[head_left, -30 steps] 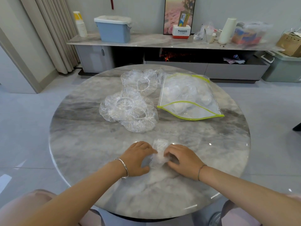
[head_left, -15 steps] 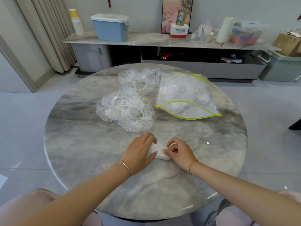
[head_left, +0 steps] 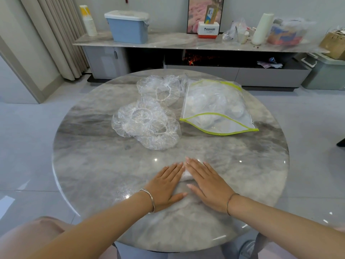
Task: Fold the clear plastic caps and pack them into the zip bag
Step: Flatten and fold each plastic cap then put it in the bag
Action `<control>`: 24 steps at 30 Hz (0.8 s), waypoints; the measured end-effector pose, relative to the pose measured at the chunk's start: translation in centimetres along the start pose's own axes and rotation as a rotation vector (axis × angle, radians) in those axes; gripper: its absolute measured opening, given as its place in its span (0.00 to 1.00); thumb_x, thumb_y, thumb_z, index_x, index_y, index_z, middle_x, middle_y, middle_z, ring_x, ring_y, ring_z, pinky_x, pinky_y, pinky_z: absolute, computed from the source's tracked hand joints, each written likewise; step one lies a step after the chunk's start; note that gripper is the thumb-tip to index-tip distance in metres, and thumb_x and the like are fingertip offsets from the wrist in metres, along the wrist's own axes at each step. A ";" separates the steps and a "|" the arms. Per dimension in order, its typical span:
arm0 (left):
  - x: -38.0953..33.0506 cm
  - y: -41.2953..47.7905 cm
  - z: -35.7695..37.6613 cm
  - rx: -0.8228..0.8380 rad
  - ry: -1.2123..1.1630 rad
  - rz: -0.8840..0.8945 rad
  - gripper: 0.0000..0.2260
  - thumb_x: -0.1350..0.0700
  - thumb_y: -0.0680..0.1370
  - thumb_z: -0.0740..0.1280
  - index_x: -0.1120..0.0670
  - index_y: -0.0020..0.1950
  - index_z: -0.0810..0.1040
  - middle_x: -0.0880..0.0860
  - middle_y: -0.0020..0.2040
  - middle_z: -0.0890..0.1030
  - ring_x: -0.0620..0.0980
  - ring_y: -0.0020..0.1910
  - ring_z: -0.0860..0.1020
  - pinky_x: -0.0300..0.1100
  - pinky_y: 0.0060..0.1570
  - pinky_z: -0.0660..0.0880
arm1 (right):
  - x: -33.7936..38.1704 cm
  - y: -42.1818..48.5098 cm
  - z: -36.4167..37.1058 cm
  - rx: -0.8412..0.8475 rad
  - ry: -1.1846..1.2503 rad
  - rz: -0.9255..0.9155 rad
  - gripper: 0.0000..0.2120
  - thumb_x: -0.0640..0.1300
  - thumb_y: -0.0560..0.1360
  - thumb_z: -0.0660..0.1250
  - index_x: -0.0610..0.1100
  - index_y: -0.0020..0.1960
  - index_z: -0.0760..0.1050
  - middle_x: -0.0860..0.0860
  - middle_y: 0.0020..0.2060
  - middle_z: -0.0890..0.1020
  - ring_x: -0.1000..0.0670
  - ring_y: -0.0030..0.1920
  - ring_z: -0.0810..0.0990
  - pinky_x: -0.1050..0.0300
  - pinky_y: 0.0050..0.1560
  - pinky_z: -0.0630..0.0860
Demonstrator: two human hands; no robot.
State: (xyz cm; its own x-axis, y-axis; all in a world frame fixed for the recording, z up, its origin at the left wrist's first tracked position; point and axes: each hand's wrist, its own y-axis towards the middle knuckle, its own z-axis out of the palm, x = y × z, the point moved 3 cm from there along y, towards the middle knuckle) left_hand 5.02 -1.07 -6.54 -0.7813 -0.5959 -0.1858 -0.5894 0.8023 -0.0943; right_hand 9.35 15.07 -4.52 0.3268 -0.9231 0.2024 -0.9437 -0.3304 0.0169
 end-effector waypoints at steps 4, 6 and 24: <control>-0.1 0.1 -0.1 0.015 -0.002 -0.011 0.44 0.28 0.65 0.25 0.53 0.74 0.35 0.49 0.75 0.35 0.46 0.74 0.35 0.39 0.70 0.32 | -0.4 -0.7 1.2 0.095 -0.120 0.049 0.30 0.60 0.81 0.41 0.42 0.74 0.60 0.48 0.73 0.65 0.52 0.73 0.59 0.56 0.70 0.51; -0.2 0.0 -0.1 0.011 -0.023 -0.012 0.42 0.28 0.65 0.25 0.51 0.73 0.33 0.48 0.75 0.35 0.46 0.74 0.34 0.39 0.70 0.32 | -0.4 -0.8 1.3 0.134 -0.069 0.065 0.32 0.62 0.80 0.42 0.42 0.75 0.56 0.48 0.74 0.61 0.51 0.74 0.57 0.58 0.71 0.48; -0.9 0.0 -0.7 0.012 -0.027 -0.041 0.39 0.30 0.66 0.28 0.52 0.71 0.30 0.48 0.72 0.32 0.45 0.73 0.32 0.39 0.71 0.33 | 0.0 -0.7 1.4 0.161 0.042 0.023 0.43 0.73 0.65 0.24 0.48 0.72 0.30 0.56 0.73 0.35 0.58 0.74 0.34 0.63 0.71 0.32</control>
State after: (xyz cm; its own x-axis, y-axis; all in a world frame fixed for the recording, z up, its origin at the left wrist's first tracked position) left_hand 5.59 -0.54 -5.65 -0.7505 -0.6274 -0.2077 -0.6184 0.7775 -0.1143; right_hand 10.04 15.05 -5.91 0.2994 -0.9229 0.2422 -0.9293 -0.3396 -0.1450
